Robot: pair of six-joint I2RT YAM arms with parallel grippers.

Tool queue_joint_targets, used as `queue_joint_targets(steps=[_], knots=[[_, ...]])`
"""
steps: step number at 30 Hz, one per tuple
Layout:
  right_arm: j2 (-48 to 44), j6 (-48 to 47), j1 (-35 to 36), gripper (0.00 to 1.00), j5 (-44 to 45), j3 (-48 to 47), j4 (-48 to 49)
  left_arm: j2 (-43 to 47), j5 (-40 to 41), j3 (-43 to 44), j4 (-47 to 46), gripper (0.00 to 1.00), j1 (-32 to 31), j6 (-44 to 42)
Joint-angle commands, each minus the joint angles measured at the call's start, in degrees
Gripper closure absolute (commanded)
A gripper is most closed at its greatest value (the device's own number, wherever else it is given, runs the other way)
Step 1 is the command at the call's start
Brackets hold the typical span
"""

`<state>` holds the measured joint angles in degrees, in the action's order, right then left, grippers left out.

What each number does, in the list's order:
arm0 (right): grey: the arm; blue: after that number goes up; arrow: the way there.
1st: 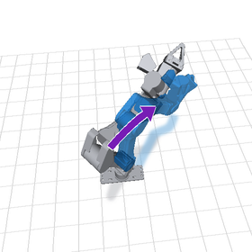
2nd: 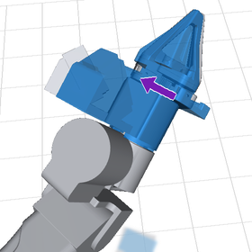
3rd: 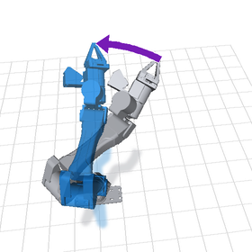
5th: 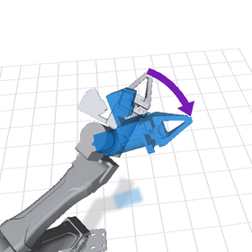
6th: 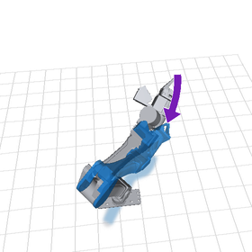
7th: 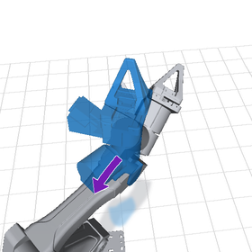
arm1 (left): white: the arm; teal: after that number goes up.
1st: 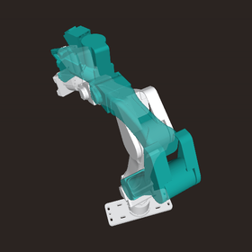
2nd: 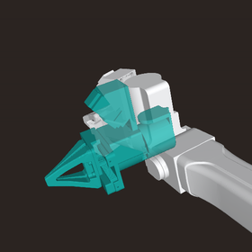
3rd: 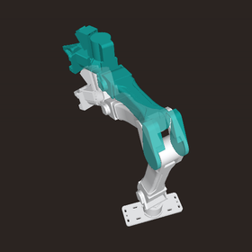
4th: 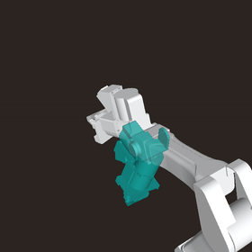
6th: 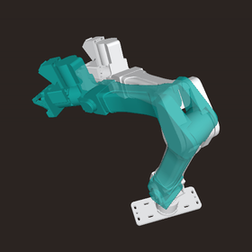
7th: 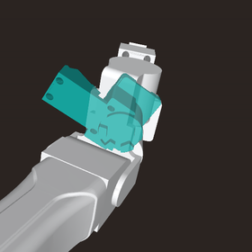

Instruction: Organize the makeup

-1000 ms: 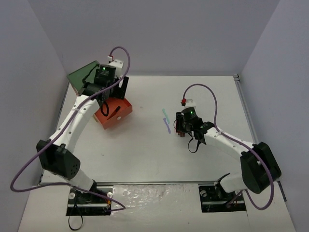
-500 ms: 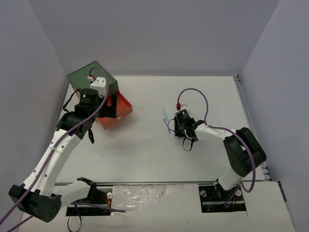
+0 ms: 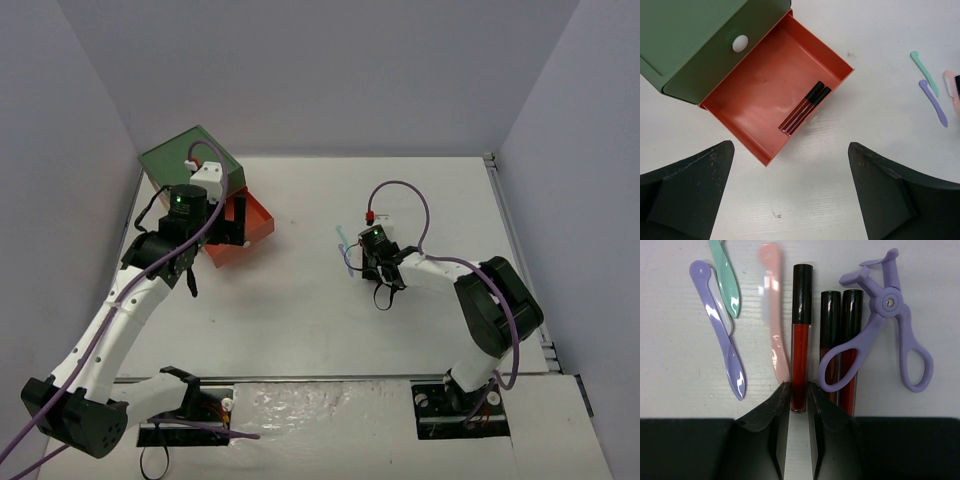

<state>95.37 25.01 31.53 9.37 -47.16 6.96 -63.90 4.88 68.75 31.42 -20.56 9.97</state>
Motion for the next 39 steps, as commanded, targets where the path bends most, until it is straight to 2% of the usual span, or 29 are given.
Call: queue_joint_targets(steps=[1, 4, 9, 14, 19, 25, 33, 37, 39], knots=[[-0.7, 0.9, 0.0, 0.94, 3.6, -1.3, 1.1, 0.0, -2.2, 2.5, -4.1, 0.03, 0.0, 2.5], [-4.5, 0.2, 0.2, 1.00, 2.1, -0.8, 1.9, -0.2, -4.5, 3.0, -4.3, 0.03, 0.0, 4.7], [-13.2, -2.5, 2.0, 1.00, -1.7, 0.4, 5.9, -0.6, -12.0, 4.6, -6.2, 0.03, -0.1, 11.8], [-22.7, -4.1, 6.4, 1.00, -5.5, 2.4, 15.1, -1.8, -16.5, 4.2, -13.1, 0.03, -2.8, 20.5], [-26.9, -4.2, 10.0, 1.00, -8.0, 4.6, 27.0, -4.9, -13.7, 5.3, -18.9, 0.03, -10.1, 24.1], [-27.9, -4.2, 11.2, 1.00, -12.4, 4.4, 34.0, -8.0, -11.9, 5.9, -24.8, 0.04, -14.4, 27.4], [-27.9, -2.9, 11.6, 1.00, -15.0, 4.9, 38.2, -11.2, -12.6, 5.4, -29.4, 0.18, -16.8, 29.6], [-27.3, -2.5, 11.7, 1.00, -15.7, 5.1, 39.4, -12.6, -12.8, 5.7, -30.4, 0.29, -17.5, 29.9], [-27.3, -2.2, 11.8, 1.00, -15.7, 5.3, 39.7, -13.0, -12.6, 5.8, -31.4, 0.42, -17.5, 30.1]])
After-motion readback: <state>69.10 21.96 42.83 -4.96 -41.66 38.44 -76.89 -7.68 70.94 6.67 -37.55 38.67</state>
